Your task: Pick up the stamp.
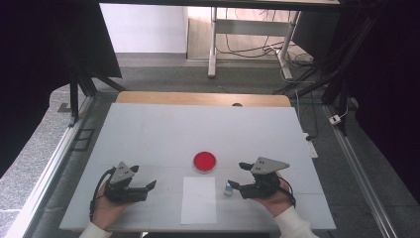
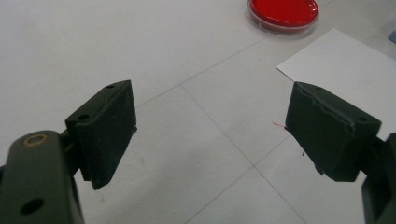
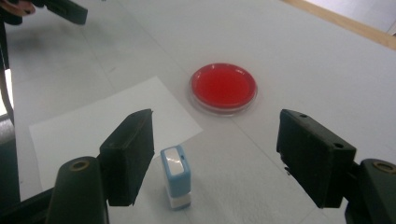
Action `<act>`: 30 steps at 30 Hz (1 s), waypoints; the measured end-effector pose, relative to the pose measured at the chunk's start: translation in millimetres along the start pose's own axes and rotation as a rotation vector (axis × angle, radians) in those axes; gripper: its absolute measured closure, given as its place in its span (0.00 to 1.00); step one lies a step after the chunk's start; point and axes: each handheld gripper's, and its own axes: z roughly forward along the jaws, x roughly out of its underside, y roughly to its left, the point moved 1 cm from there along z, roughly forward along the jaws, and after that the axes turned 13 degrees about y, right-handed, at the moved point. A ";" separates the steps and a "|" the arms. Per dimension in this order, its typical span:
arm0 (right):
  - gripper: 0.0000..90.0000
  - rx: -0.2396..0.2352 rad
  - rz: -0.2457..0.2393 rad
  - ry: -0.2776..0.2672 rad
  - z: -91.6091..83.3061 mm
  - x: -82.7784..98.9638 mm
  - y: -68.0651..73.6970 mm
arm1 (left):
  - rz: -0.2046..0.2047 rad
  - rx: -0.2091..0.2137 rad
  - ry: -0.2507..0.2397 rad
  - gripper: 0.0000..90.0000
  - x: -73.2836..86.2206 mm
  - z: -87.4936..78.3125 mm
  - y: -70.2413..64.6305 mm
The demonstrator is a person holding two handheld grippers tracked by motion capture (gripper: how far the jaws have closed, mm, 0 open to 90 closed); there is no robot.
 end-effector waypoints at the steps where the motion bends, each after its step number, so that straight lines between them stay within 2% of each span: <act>1: 0.30 -0.005 -0.006 0.014 4.1 1.2 0.9 | 0.003 0.000 0.001 0.19 0.0 0.1 0.0; 4: 0.31 -0.008 -0.017 0.035 10.1 2.3 2.3 | 0.007 0.004 0.007 0.19 -0.2 1.4 0.3; 9: 0.34 -0.039 -0.038 0.063 17.8 3.8 8.0 | 0.008 0.005 0.008 0.19 0.2 1.2 1.1; 13: 0.37 -0.044 -0.053 0.067 19.8 4.1 11.7 | 0.009 0.003 0.009 0.19 0.2 1.4 0.4; 20: 0.49 -0.061 -0.076 0.087 25.5 8.3 14.3 | 0.015 0.002 0.014 0.19 0.3 2.0 -0.7; 30: 0.67 -0.045 -0.111 0.112 30.0 11.5 14.9 | 0.017 -0.001 0.018 0.19 0.8 2.6 -0.5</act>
